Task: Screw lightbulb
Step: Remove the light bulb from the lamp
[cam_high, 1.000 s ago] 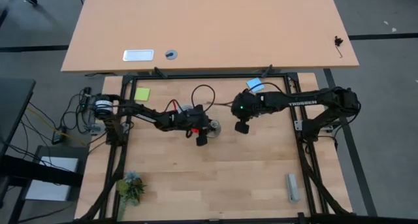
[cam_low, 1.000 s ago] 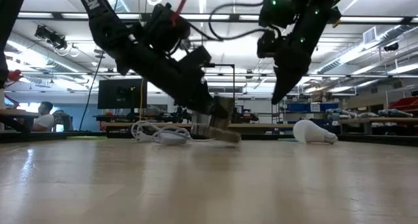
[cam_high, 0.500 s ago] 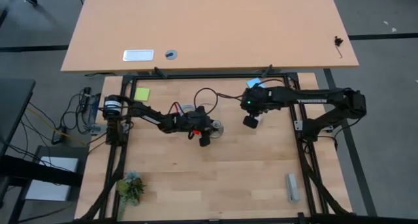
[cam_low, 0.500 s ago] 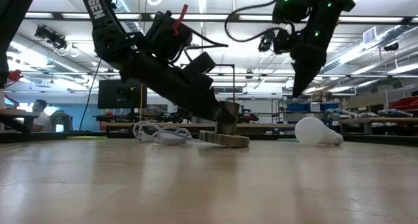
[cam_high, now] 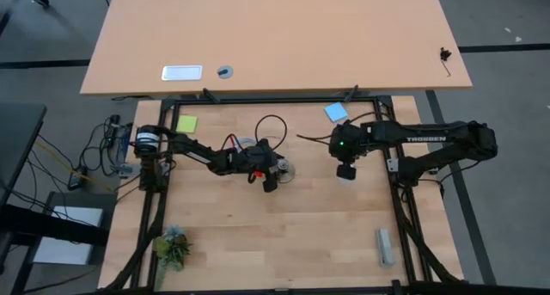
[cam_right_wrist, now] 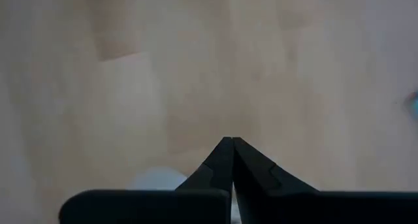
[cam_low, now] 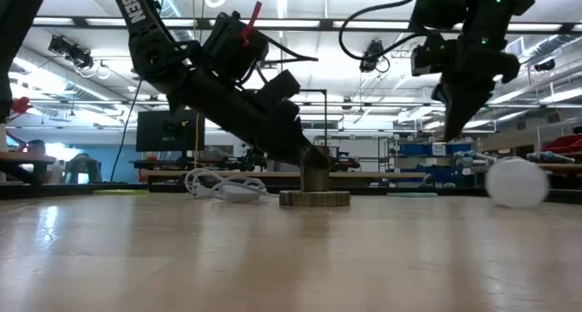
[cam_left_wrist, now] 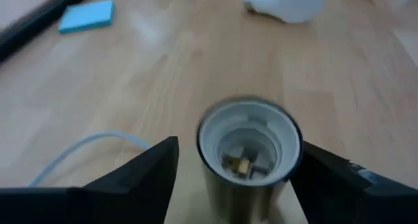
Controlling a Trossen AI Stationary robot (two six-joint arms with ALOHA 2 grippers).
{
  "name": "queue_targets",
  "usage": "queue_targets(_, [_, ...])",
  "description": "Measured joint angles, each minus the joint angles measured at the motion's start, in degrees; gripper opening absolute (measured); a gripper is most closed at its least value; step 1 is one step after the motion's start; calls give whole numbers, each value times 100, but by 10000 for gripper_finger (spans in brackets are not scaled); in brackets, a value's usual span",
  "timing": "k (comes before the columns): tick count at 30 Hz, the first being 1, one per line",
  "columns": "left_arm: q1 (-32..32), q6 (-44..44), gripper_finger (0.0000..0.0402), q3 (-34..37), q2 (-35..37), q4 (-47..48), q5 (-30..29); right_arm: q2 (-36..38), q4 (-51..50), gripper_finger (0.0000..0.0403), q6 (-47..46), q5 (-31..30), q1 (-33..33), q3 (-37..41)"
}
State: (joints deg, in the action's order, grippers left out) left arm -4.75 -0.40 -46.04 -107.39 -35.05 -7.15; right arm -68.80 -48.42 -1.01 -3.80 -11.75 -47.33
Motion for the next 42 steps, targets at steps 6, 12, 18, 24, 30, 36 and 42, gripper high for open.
queue_targets(6, [0, 10, 283, -4, 305, 122, -77, 26, -574, 33, -1320, 537, -6, -194])
queue_targets(12, [0, 12, 283, -4, 569, 285, -125, 3, -1452, 66, -2544, 404, -181, -229])
queue_targets(18, [0, 41, 283, -4, 603, 398, -134, -294, -1777, 120, -2417, -268, -371, -158])
queue_targets(24, [0, 75, 283, -4, 605, 403, -134, -837, -1846, 170, -845, -667, -546, -46])
queue_targets(30, [0, 49, 283, -4, 607, 467, -133, -1456, -1872, 202, 59, -742, -895, -46])
queue_targets(36, [3, 36, 283, -4, 610, 494, -132, -1877, -2173, 226, -241, -654, -1346, -44])
queue_targets(42, [2, 32, 283, -7, 610, 514, -128, -1939, -2100, 240, -130, -369, -1628, 81])
